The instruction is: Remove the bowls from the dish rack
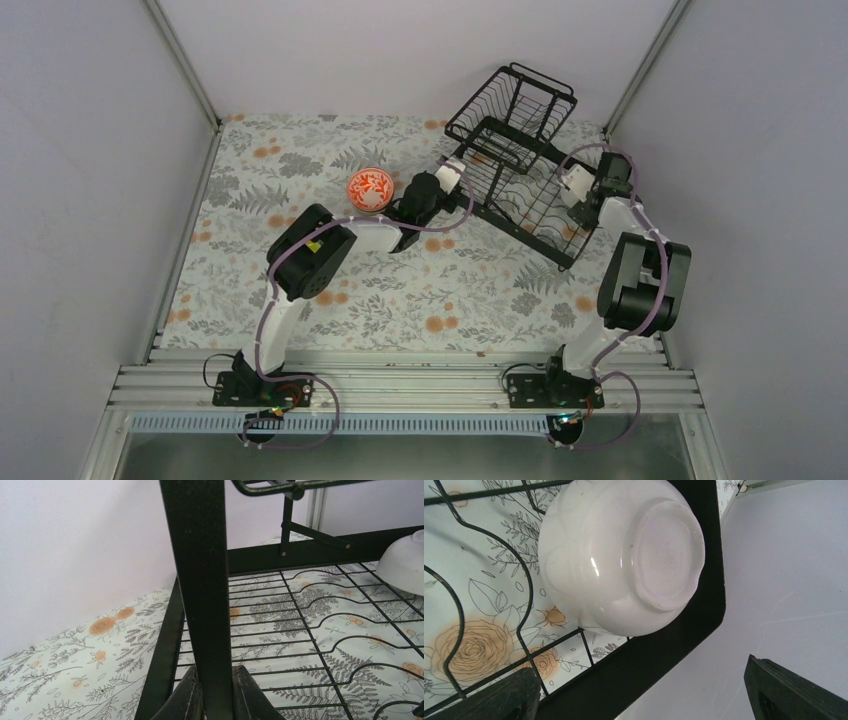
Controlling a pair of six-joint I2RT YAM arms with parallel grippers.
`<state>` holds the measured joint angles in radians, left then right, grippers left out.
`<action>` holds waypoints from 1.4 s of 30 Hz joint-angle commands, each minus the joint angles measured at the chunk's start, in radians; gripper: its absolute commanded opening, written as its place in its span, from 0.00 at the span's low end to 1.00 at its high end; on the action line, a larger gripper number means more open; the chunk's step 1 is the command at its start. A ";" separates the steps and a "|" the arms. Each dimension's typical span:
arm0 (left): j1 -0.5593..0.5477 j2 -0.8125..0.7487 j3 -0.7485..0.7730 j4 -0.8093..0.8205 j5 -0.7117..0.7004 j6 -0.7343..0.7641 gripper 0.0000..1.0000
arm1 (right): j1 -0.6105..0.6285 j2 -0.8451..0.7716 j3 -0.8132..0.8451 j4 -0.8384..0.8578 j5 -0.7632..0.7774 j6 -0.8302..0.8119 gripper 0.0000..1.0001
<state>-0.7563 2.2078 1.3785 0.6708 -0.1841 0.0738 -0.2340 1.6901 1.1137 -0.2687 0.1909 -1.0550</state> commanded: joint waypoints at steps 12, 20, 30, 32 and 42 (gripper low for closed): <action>0.006 -0.001 0.103 0.014 -0.024 0.035 0.11 | 0.055 0.090 -0.058 0.163 0.100 -0.068 1.00; 0.007 -0.002 0.112 0.006 -0.029 0.036 0.11 | 0.083 0.125 -0.104 0.352 0.161 -0.115 1.00; 0.007 0.000 0.113 -0.001 -0.033 0.034 0.11 | 0.083 0.150 -0.097 0.420 0.202 -0.146 1.00; 0.006 -0.002 0.119 -0.004 -0.033 0.034 0.11 | 0.083 0.156 -0.093 0.400 0.204 -0.148 1.00; 0.006 -0.001 0.125 -0.016 -0.039 0.034 0.11 | 0.081 0.171 -0.086 0.346 0.207 -0.160 1.00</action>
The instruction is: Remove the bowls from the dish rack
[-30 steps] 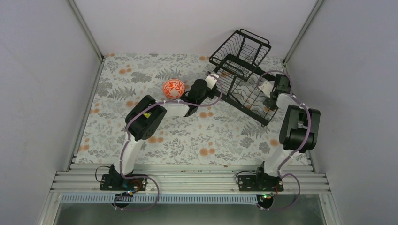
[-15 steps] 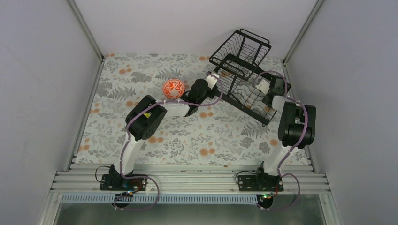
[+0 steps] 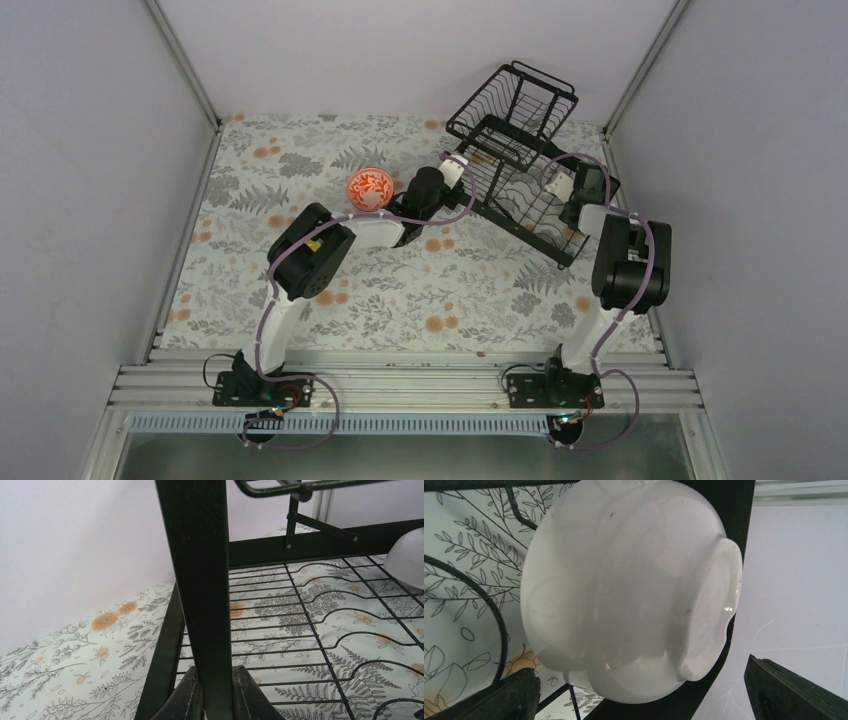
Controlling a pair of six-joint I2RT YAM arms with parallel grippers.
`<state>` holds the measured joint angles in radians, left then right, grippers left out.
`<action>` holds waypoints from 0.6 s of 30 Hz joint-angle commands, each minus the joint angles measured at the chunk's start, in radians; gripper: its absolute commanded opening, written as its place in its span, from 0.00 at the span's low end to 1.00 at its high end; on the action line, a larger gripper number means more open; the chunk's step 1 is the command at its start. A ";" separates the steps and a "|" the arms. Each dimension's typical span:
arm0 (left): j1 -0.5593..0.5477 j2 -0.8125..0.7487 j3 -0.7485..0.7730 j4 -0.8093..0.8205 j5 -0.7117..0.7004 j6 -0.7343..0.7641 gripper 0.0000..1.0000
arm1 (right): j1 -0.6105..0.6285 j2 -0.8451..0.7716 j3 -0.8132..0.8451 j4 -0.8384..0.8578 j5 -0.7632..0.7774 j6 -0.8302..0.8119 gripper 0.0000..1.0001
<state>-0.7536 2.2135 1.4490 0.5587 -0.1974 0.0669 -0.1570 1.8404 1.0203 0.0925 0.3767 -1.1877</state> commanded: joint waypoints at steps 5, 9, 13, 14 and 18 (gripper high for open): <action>0.003 -0.004 0.057 0.093 -0.023 0.041 0.11 | 0.002 0.042 0.009 0.006 0.037 -0.044 1.00; 0.003 -0.004 0.062 0.092 -0.024 0.041 0.11 | 0.001 0.068 -0.002 0.058 0.054 -0.064 1.00; 0.003 -0.002 0.058 0.091 -0.025 0.042 0.11 | 0.001 0.080 -0.029 0.180 0.073 -0.089 1.00; 0.003 -0.002 0.056 0.092 -0.024 0.043 0.11 | 0.001 0.078 -0.039 0.210 0.075 -0.096 1.00; 0.003 -0.001 0.057 0.090 -0.024 0.042 0.11 | 0.000 0.038 -0.067 0.280 0.065 -0.104 0.86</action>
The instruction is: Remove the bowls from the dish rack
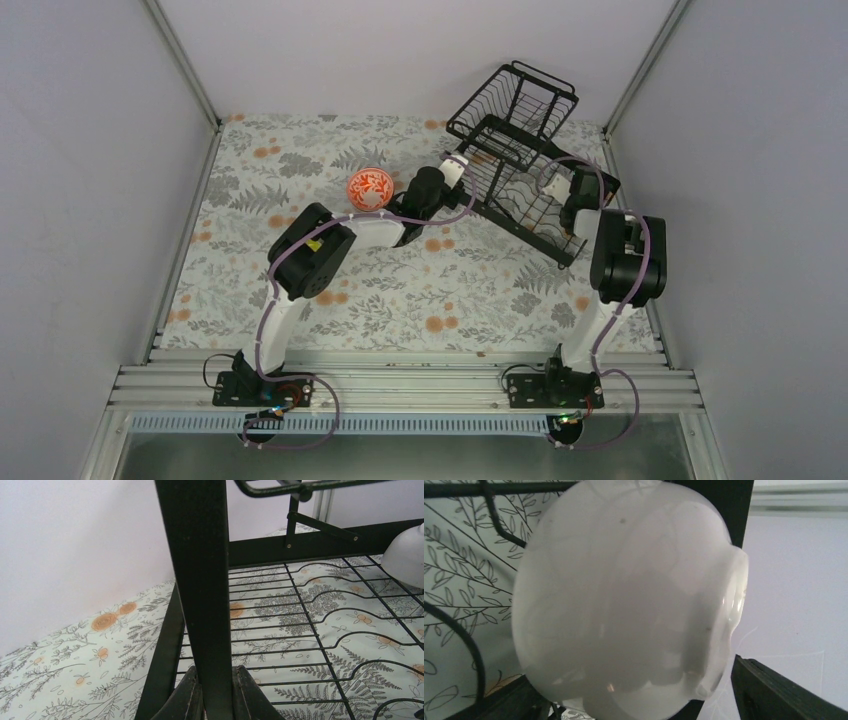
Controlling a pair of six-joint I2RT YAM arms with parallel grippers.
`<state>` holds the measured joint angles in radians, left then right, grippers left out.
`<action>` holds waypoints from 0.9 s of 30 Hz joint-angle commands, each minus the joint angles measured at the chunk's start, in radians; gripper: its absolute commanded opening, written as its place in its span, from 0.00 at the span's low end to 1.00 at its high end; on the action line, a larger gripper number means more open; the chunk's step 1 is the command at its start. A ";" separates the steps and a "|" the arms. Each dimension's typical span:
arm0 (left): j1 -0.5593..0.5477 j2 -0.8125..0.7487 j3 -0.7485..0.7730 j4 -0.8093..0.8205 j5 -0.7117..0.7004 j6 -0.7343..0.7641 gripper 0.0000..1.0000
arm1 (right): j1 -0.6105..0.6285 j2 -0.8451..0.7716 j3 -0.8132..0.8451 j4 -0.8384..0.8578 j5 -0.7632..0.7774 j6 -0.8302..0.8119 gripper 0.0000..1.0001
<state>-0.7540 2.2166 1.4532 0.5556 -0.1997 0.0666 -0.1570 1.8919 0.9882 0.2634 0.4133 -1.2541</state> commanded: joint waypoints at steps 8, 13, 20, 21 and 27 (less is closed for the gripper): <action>0.002 0.011 0.083 0.067 -0.021 0.043 0.11 | -0.008 -0.165 -0.036 0.011 -0.043 0.020 0.65; -0.002 0.015 0.093 0.058 -0.023 0.043 0.11 | -0.026 -0.205 -0.009 -0.079 -0.079 0.056 0.57; -0.007 0.019 0.103 0.048 -0.025 0.046 0.11 | -0.056 -0.181 0.092 -0.258 -0.167 0.168 0.41; -0.007 0.018 0.104 0.047 -0.026 0.047 0.11 | -0.059 -0.172 0.098 -0.267 -0.167 0.176 0.39; -0.006 0.022 0.116 0.035 -0.031 0.047 0.11 | -0.059 -0.148 0.068 -0.199 -0.120 0.175 0.36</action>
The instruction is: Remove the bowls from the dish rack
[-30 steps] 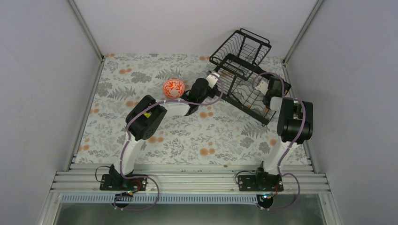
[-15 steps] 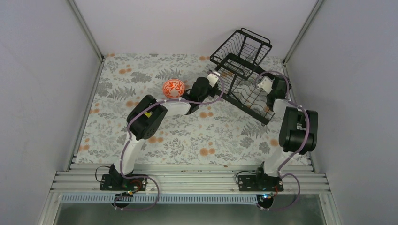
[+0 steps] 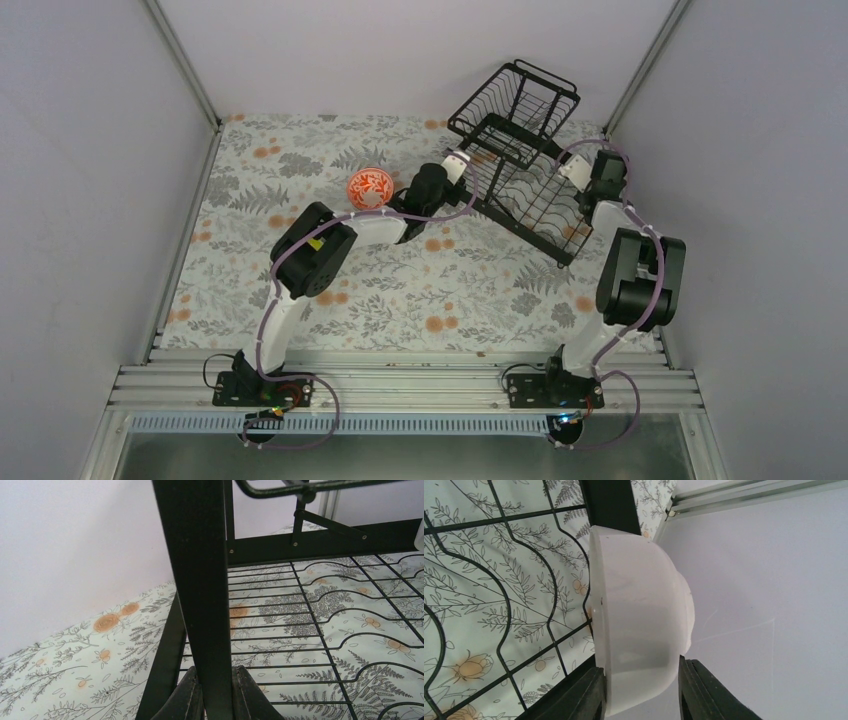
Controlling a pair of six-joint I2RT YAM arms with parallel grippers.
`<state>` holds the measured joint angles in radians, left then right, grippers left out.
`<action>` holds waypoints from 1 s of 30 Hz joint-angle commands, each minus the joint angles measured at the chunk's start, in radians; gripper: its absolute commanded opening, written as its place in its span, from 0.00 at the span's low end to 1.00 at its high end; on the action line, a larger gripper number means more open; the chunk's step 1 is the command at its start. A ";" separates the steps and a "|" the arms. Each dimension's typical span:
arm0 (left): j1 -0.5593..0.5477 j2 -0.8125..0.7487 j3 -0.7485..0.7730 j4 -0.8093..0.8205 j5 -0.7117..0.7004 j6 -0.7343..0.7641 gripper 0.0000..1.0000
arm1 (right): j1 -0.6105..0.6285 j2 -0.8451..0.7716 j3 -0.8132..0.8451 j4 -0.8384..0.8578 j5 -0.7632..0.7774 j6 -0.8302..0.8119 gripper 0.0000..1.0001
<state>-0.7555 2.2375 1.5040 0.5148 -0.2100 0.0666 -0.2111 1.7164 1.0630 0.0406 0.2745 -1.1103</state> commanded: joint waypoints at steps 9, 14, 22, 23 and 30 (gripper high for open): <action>-0.005 0.017 0.091 0.052 -0.028 0.039 0.11 | -0.001 -0.012 -0.140 0.270 0.145 -0.004 0.15; -0.007 0.027 0.115 0.031 -0.031 0.032 0.11 | 0.013 -0.100 -0.280 0.486 0.204 -0.051 0.04; -0.008 0.031 0.130 0.014 -0.033 0.032 0.11 | 0.012 -0.126 -0.267 0.395 0.168 0.020 0.04; -0.008 0.030 0.127 0.015 -0.035 0.032 0.11 | 0.013 -0.128 -0.250 0.369 0.158 0.037 0.04; -0.008 0.025 0.119 0.025 -0.040 0.043 0.11 | 0.012 -0.208 -0.133 0.146 0.075 0.180 0.04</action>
<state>-0.7605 2.2730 1.5799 0.4599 -0.2279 0.0597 -0.1921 1.5997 0.8448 0.2939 0.3935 -1.0508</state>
